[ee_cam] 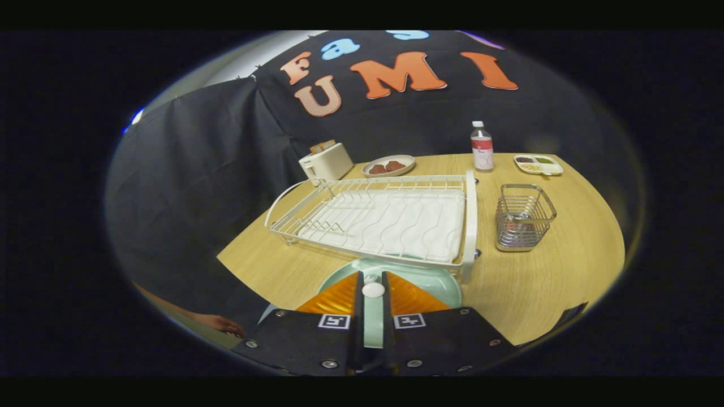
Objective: Take the plate from the dish rack, then take the spoon from the basket and place it into the plate.
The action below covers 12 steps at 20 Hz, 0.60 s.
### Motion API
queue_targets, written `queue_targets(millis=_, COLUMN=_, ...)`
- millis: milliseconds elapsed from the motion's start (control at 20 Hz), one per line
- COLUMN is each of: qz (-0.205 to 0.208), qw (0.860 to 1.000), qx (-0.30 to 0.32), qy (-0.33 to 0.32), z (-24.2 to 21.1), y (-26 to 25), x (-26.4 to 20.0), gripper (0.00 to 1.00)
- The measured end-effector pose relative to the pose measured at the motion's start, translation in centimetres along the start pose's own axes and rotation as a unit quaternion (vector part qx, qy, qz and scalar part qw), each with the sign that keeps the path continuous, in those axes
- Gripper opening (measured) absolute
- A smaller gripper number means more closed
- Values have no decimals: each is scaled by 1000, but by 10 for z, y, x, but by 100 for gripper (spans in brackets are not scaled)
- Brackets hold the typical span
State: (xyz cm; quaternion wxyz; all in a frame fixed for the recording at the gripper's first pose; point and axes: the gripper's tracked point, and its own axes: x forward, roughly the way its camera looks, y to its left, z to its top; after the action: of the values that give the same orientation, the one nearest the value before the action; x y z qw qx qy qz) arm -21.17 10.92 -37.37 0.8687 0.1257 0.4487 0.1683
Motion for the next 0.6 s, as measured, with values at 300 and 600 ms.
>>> queue_targets(millis=300, qz=-27, qw=999, qx=-5, qy=42, z=-25, y=-19, x=0, gripper=21)
queue_targets(millis=600, qz=-56, qw=995, qx=4, qy=88, z=-44, y=-37, x=-1, gripper=32)
